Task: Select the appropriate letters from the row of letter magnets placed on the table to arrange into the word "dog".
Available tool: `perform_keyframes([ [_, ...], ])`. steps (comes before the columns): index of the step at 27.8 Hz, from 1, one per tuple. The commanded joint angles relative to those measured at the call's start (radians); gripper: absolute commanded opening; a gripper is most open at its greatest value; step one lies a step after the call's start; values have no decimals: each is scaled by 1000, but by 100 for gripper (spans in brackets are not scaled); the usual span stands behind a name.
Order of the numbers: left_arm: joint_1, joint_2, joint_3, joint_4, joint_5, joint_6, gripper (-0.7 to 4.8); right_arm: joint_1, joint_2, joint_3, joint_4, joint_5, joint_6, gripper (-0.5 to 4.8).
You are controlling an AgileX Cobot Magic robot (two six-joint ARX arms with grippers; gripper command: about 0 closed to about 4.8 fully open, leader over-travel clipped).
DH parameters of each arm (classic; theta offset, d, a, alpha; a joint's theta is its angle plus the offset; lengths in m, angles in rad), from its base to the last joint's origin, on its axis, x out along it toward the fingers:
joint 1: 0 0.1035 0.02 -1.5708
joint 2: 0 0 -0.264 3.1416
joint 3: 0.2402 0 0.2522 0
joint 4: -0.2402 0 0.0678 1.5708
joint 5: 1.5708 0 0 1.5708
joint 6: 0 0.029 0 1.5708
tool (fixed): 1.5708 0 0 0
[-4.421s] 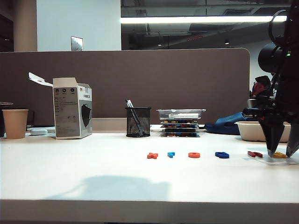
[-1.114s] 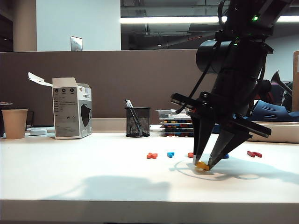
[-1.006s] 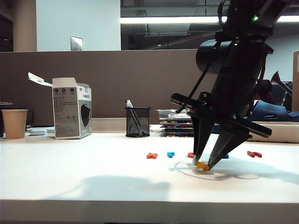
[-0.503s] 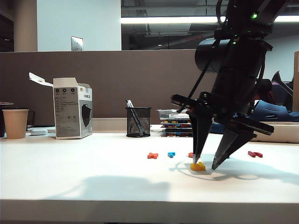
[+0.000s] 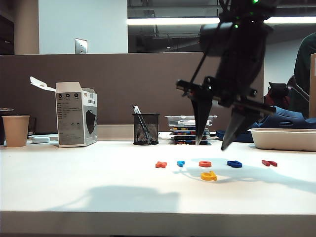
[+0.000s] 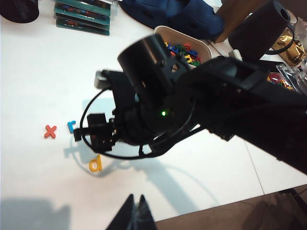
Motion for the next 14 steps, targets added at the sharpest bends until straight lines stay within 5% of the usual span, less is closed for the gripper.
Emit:
perform_keyframes([
  [1, 1, -2, 2, 5, -3, 2, -6, 0, -6, 34, -18, 92, -26, 244],
  [4, 1, -2, 2, 5, -3, 1, -6, -5, -5, 44, -7, 155, -26, 244],
  [14, 1, -2, 2, 5, -3, 1, -6, -13, 34, 44, 94, 100, -29, 244],
])
